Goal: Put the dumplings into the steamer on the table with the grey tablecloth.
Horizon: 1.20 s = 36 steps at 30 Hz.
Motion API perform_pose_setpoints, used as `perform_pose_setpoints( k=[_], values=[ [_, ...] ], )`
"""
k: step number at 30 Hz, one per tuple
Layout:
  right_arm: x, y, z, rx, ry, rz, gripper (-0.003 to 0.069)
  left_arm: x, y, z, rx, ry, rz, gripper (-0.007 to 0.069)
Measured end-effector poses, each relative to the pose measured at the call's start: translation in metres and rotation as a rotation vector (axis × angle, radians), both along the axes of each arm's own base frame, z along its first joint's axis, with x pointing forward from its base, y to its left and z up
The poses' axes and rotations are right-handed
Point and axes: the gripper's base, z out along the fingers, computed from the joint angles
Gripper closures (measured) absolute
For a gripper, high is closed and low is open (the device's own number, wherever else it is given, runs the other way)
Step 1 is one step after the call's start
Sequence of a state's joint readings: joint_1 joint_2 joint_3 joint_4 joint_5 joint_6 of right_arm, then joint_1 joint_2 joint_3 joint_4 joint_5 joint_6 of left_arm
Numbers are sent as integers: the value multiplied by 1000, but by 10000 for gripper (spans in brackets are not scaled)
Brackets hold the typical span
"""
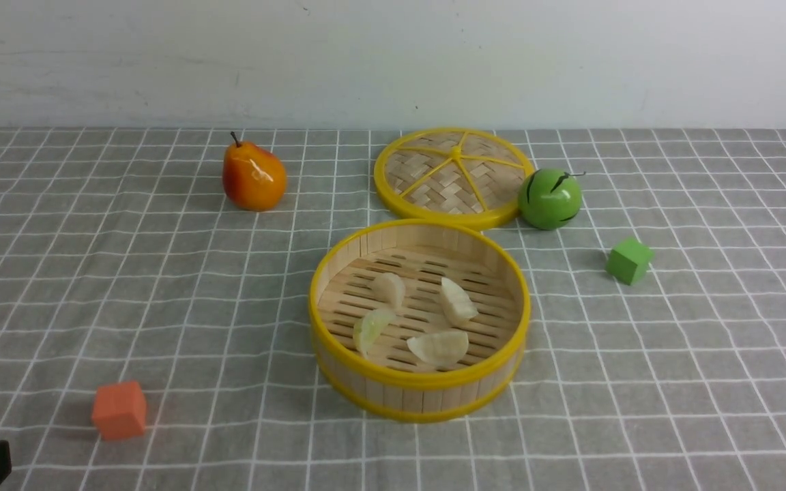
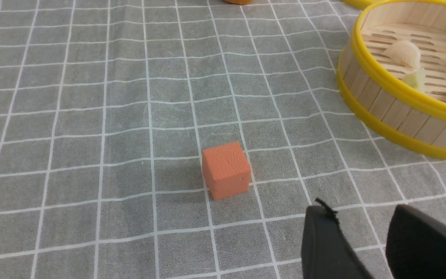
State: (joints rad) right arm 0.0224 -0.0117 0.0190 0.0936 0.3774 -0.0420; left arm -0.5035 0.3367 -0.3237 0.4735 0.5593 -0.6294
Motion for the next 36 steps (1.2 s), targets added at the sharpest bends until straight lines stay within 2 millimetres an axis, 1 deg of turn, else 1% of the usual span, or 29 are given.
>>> perform_pose_setpoints(
  k=[2, 6, 7, 10, 11, 12, 14, 17, 20, 21, 22, 23, 27, 36],
  values=[
    [0, 0, 0, 0, 0, 0, 638, -4, 1, -10, 0, -23, -10, 387],
    [0, 0, 0, 0, 0, 0, 636, -15, 12, -36, 0, -87, 49, 412],
    [0, 0, 0, 0, 0, 0, 634, -18, 13, -41, -36, -147, 74, 440],
    [0, 0, 0, 0, 0, 0, 629, -20, 12, -55, -73, -294, 100, 519],
    [0, 0, 0, 0, 0, 0, 628, -20, 12, -58, -89, -337, 115, 559],
    [0, 0, 0, 0, 1, 0, 627, -20, 12, -60, -96, -357, 132, 601],
    [0, 0, 0, 0, 1, 0, 625, -20, 13, -59, -107, -383, 162, 638],
    [0, 0, 0, 1, 1, 0, 619, -20, 16, -62, -125, -353, 208, 638],
    [0, 0, 0, 1, 1, 0, 615, -21, 17, -75, -132, -217, 241, 638],
    [0, 0, 0, 1, 1, 0, 615, -21, 17, -75, -132, -217, 241, 638],
    [0, 0, 0, 1, 1, 0, 613, -22, 17, -82, -124, -144, 242, 638],
    [0, 0, 0, 1, 1, 0, 610, -23, 16, -85, -99, -112, 231, 638],
    [0, 0, 0, 1, 1, 0, 604, -24, 14, -87, -65, -98, 193, 638],
    [0, 0, 0, 2, 1, -1, 592, -24, 14, -87, -56, -97, 185, 638]
  ],
)
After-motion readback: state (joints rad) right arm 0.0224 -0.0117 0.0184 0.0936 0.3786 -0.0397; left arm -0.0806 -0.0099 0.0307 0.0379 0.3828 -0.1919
